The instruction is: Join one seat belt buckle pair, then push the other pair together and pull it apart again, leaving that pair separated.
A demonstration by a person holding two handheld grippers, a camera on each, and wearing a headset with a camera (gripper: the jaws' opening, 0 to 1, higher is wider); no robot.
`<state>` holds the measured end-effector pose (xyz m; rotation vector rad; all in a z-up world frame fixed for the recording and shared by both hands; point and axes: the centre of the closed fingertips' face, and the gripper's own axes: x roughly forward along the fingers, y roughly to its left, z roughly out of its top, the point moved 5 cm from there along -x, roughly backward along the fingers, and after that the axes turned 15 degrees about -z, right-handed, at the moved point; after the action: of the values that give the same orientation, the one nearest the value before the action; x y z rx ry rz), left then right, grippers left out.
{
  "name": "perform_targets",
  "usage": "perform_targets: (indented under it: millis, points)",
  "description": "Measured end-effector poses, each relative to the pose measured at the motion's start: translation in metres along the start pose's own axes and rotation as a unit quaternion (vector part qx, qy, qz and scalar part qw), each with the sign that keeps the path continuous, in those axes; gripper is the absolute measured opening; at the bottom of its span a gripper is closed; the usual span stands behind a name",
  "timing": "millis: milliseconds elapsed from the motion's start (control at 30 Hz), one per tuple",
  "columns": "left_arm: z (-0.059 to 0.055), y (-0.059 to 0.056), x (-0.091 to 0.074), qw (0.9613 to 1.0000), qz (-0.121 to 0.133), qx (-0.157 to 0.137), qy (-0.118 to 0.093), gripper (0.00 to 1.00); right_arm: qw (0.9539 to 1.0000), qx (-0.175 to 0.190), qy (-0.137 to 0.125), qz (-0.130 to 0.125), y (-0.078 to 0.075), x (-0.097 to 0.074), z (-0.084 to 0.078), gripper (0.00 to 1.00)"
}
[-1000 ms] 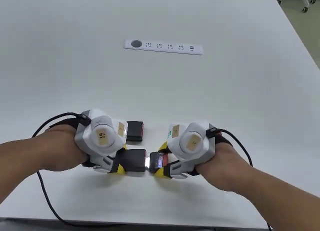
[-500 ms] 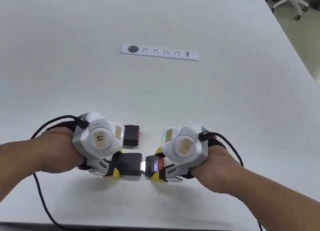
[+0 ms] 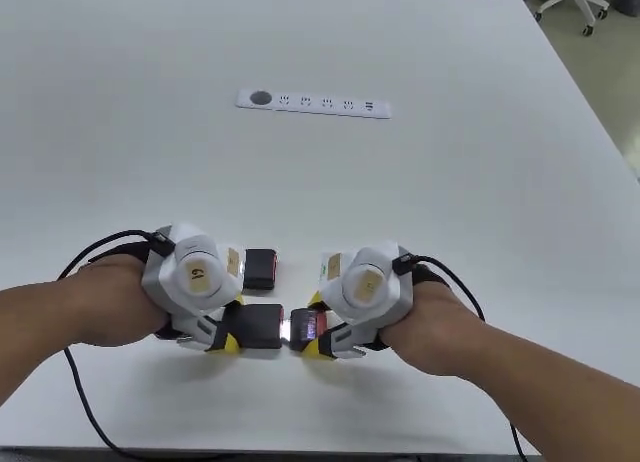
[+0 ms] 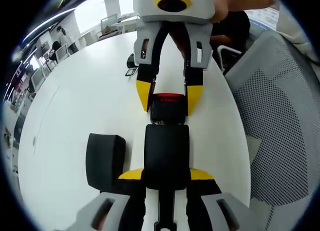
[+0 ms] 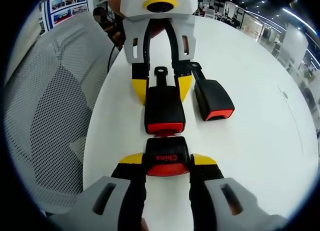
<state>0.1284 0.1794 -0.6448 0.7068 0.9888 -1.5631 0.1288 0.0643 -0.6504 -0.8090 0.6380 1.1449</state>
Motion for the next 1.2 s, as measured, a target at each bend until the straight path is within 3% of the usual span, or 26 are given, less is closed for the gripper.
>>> perform_targets:
  millis: [1200]
  points:
    - [-0.0005,-0.001,-0.0017,1.0,0.001,-0.003,0.0,0.31,1.0,0.003,0.004,0.003,-0.0017,-0.0005,0.0008,0.31]
